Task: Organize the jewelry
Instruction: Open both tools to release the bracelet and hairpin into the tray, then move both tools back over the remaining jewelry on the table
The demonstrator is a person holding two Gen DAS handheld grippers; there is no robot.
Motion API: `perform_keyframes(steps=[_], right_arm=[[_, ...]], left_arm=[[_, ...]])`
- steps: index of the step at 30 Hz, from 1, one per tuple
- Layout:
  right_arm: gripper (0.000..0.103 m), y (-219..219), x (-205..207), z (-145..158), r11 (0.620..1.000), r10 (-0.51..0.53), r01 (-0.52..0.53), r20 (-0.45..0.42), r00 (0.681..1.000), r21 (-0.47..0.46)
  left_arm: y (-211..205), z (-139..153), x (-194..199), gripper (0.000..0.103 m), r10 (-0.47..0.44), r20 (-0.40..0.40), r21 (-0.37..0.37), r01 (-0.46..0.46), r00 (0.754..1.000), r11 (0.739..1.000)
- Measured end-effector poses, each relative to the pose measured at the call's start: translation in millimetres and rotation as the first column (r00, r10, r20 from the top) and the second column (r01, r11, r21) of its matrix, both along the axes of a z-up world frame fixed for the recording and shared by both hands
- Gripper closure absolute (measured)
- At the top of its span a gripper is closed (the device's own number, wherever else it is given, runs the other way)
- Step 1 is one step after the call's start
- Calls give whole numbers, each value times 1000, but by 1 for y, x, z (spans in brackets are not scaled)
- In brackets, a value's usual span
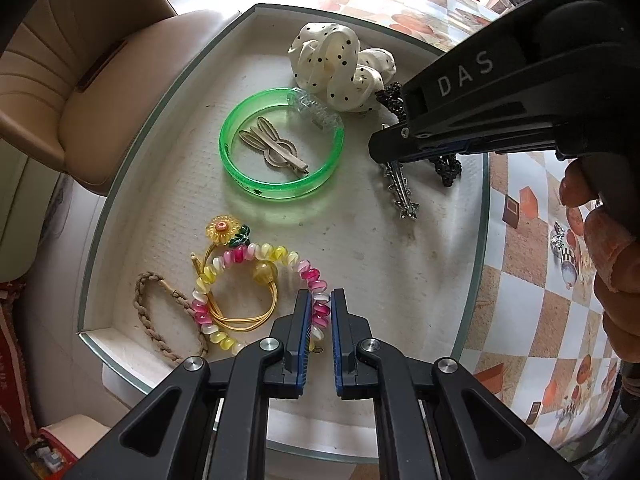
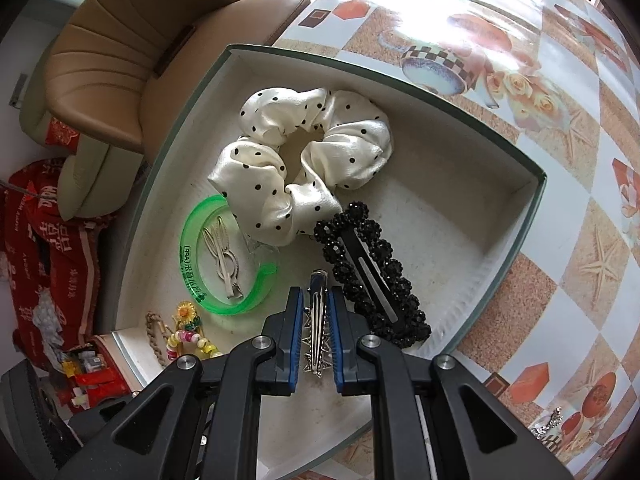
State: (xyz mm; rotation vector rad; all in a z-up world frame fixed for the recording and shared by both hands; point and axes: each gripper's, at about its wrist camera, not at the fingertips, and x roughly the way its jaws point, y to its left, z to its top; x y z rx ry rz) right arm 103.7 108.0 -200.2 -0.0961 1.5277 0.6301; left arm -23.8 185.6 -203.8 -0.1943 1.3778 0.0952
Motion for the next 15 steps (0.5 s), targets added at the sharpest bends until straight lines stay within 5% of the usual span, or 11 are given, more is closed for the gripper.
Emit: perform_keyframes(steps=[9,10,11,12,15], right_arm=[[64,-7,1,26,997,-18,18,7,1000,81],[62,-10,2,31,995,-27,26,11,1000,92],[60,-12,2,34,995,-33,31,14,999,99],[60,-15,2,38,994,-40,38,16,999,106],[58,-27,3,49,991,-59,56,25,998,124]], left_arm=[[1,14,7,90,8,5,23,-8,1000,1000],[1,16,7,74,10,5,28,-10,1000,1000],[1,17,7,34,12,7,33,-12,1000,999],[2,22,7,11,23,22,49,-24,1000,998],[-2,37,9,10,21,56,75,-26,998,997]])
